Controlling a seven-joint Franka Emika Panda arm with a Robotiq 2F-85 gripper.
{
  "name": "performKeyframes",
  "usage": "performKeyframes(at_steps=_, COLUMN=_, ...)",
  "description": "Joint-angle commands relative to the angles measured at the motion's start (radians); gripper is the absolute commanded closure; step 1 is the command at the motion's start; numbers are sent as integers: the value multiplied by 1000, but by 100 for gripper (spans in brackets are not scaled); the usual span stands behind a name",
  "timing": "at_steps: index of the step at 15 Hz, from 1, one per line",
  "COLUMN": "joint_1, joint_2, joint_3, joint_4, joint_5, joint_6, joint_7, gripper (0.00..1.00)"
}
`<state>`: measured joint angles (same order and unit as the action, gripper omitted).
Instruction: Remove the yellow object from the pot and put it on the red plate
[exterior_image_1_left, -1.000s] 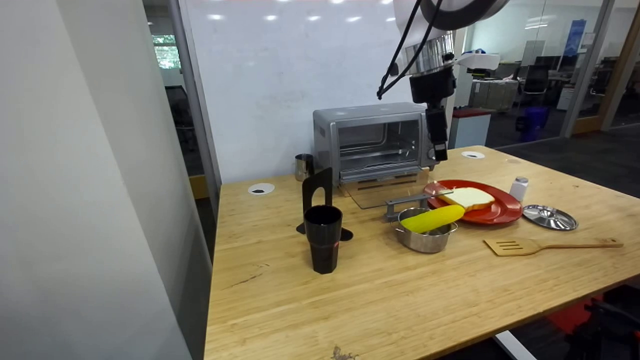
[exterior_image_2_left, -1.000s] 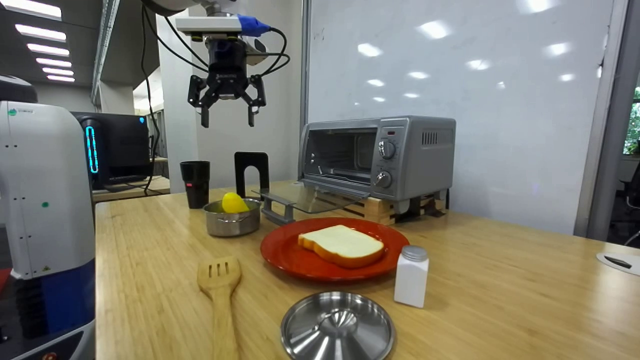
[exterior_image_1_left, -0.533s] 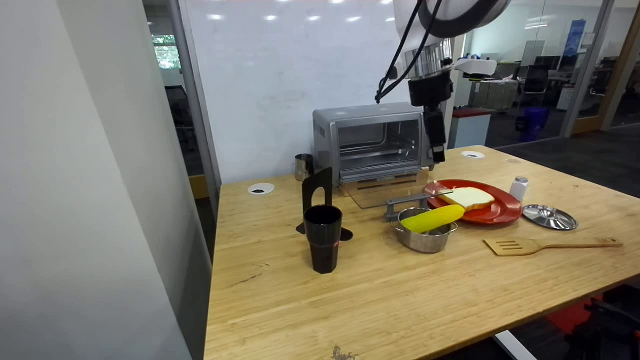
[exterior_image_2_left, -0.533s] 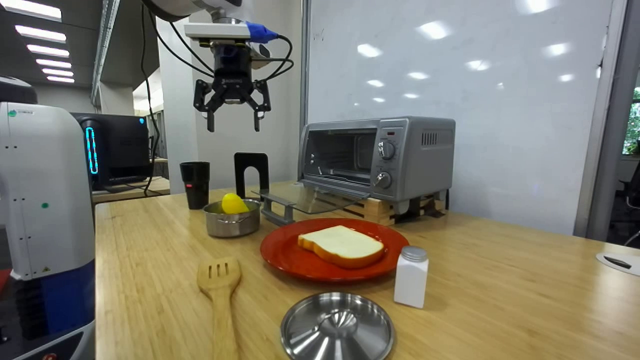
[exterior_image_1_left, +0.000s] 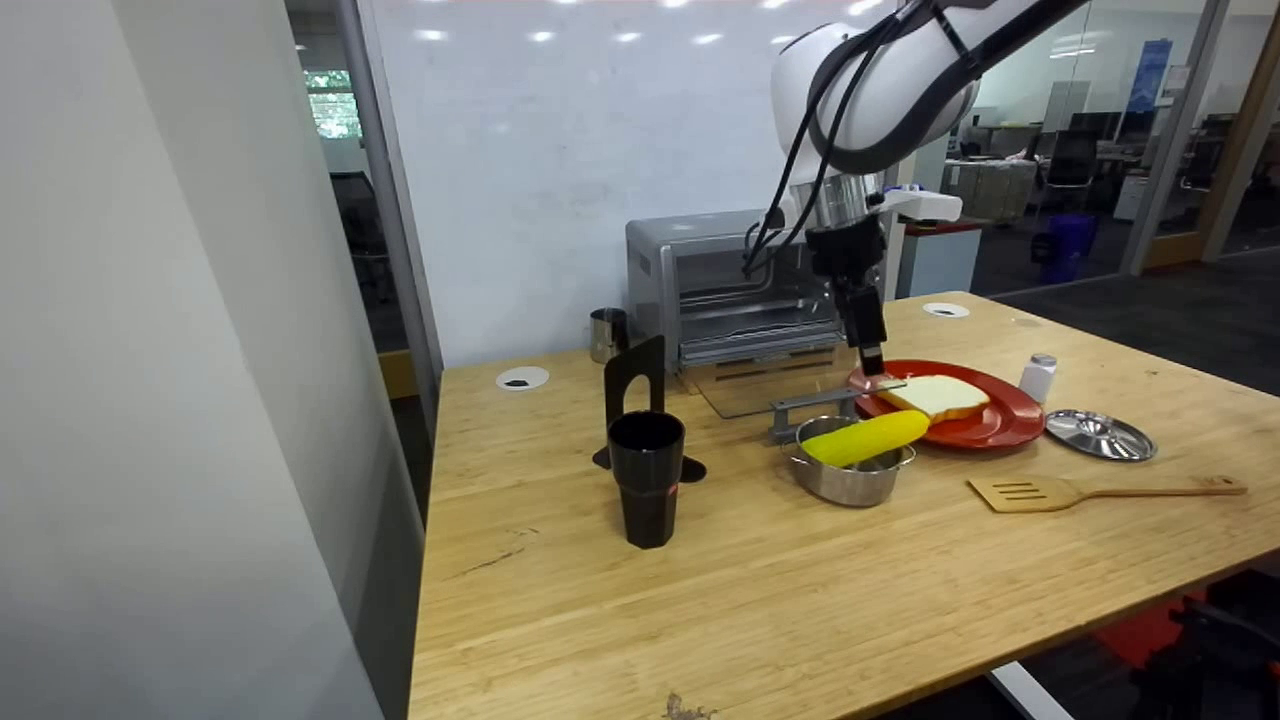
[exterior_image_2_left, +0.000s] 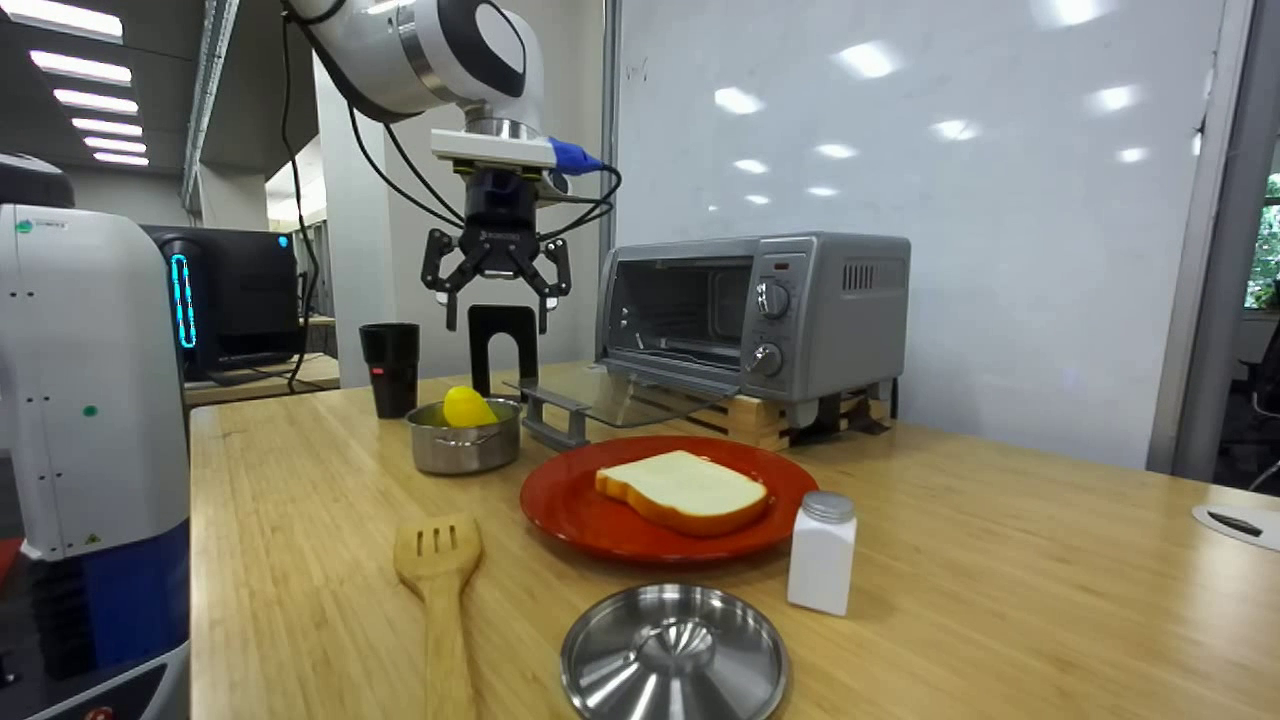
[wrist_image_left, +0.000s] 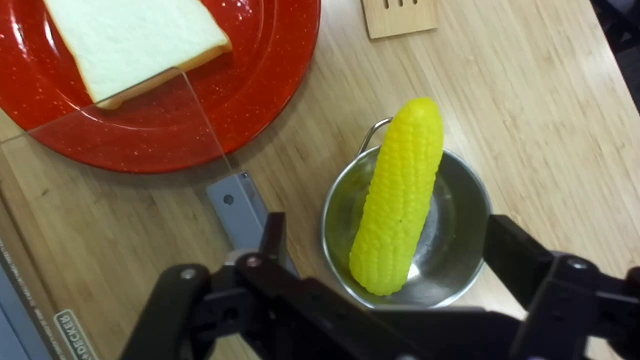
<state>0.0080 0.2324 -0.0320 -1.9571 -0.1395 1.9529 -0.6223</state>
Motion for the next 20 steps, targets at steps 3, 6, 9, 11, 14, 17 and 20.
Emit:
performKeyframes(at_steps=3, joint_1=-12, joint_2=65, joint_3=50, joint_4=38, joint_5=-11, joint_6=-4, joint_7=-18, gripper=0)
performKeyframes(at_steps=6, joint_1=-12, joint_2=76, joint_3=62, joint_4=30, joint_5=-19, joint_6=-1, joint_7=-12, gripper=0)
performKeyframes(at_steps=9, joint_1=-13, joint_2=86, joint_3=66, joint_4=22, joint_5=-21, joint_6=0, joint_7=-8, gripper=0)
performKeyframes(at_steps=11, joint_1=-12, joint_2=91, joint_3=66, joint_4=18, joint_5=-25, joint_6=0, joint_7=-5, gripper=0)
performKeyframes(at_steps=14, joint_1=-11, joint_2=102, joint_3=65, joint_4=14, joint_5=-36, joint_6=2, joint_7=1, gripper=0)
performKeyframes(at_steps=17, joint_1=-10, joint_2=118, joint_3=64, joint_4=11, joint_5=-48, joint_6=3, joint_7=6, gripper=0)
performKeyframes(at_steps=20, joint_1=-10, joint_2=129, joint_3=65, joint_4=9, joint_5=-57, joint_6=2, joint_7=11, gripper=0)
